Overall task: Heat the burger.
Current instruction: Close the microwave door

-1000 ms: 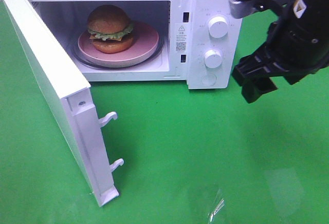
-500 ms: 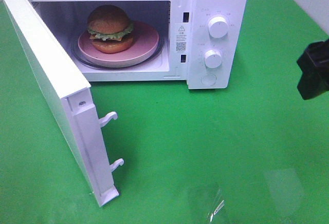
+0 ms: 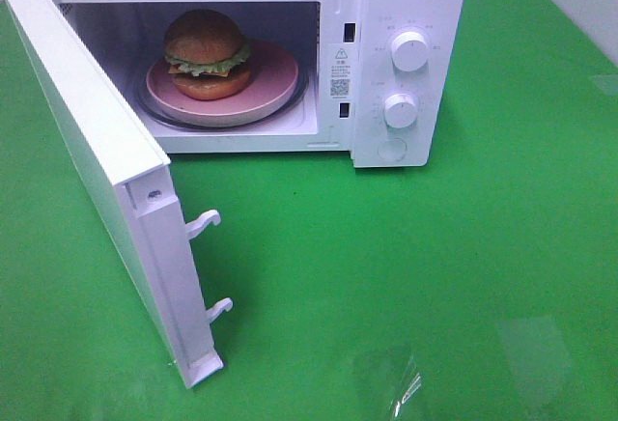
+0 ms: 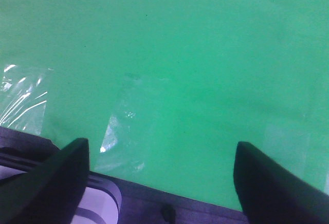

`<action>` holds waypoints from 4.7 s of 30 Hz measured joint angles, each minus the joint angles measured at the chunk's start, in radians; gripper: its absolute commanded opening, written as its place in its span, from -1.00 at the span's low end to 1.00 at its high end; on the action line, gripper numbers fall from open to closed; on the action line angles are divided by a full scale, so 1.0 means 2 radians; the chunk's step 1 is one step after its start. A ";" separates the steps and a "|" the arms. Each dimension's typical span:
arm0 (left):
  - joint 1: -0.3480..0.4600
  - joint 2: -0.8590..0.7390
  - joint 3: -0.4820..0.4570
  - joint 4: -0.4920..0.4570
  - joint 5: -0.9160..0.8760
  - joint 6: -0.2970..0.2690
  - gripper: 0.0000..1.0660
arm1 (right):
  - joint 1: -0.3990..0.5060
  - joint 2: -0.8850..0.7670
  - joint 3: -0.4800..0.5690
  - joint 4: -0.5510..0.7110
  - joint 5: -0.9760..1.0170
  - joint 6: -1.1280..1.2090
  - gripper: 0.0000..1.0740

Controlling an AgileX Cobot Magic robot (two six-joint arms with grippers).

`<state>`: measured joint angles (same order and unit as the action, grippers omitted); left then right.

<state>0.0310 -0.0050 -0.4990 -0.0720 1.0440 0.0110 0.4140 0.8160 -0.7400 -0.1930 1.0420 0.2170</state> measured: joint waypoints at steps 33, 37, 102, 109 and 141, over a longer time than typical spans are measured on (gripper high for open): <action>0.000 0.000 0.000 0.000 0.000 0.000 0.88 | -0.113 -0.399 0.119 0.002 -0.020 0.000 0.37; 0.000 0.000 0.000 0.000 0.000 0.000 0.88 | -0.122 -0.410 0.119 0.002 -0.018 0.000 0.37; 0.000 0.039 -0.009 0.006 -0.105 -0.001 -0.22 | -0.128 -0.410 0.120 0.003 -0.013 -0.001 0.37; 0.000 0.136 -0.009 0.005 -0.202 -0.001 -1.00 | -0.128 -0.410 0.120 0.003 -0.013 -0.001 0.37; 0.000 0.564 0.132 0.168 -0.852 -0.102 -1.00 | -0.128 -0.410 0.120 0.003 -0.013 -0.001 0.36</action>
<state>0.0310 1.1230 -0.2350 0.2650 -0.6590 -0.1930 0.1580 -0.0040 -0.5010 -0.1860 1.0160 0.2150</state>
